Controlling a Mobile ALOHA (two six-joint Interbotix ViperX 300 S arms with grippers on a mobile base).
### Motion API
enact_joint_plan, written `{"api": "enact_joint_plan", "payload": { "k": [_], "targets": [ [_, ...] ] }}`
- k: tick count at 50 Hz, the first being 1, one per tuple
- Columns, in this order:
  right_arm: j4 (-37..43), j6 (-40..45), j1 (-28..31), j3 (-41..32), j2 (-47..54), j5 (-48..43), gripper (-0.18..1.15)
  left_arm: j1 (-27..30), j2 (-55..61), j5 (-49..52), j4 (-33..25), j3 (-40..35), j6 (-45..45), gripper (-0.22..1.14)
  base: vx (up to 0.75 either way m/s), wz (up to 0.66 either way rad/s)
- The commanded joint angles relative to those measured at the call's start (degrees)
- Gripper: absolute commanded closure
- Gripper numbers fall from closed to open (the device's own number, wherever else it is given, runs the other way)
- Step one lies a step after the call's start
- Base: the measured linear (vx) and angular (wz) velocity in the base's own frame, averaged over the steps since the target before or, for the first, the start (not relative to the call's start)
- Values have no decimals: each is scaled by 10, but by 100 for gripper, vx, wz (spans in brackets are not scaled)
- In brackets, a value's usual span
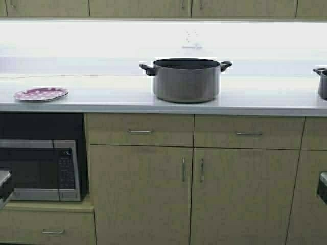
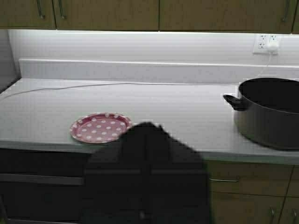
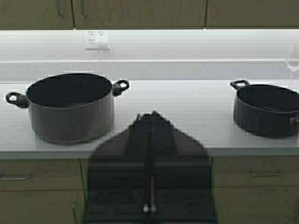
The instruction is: Open the cabinet, put the pot inside, then close it
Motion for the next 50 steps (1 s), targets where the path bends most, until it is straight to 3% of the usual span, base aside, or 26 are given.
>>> {"api": "enact_joint_plan", "payload": {
  "k": [1, 5, 50],
  "targets": [
    [0, 6, 5, 4, 6, 5, 93, -4, 15, -4, 4, 4, 4, 92, 4, 4],
    [0, 6, 4, 0, 10, 18, 88, -4, 18, -4, 4, 4, 0, 85, 6, 5],
    [-2, 5, -6, 1, 9, 27, 91, -4, 31, -16, 4, 4, -33, 89, 25, -3]
  ]
}}
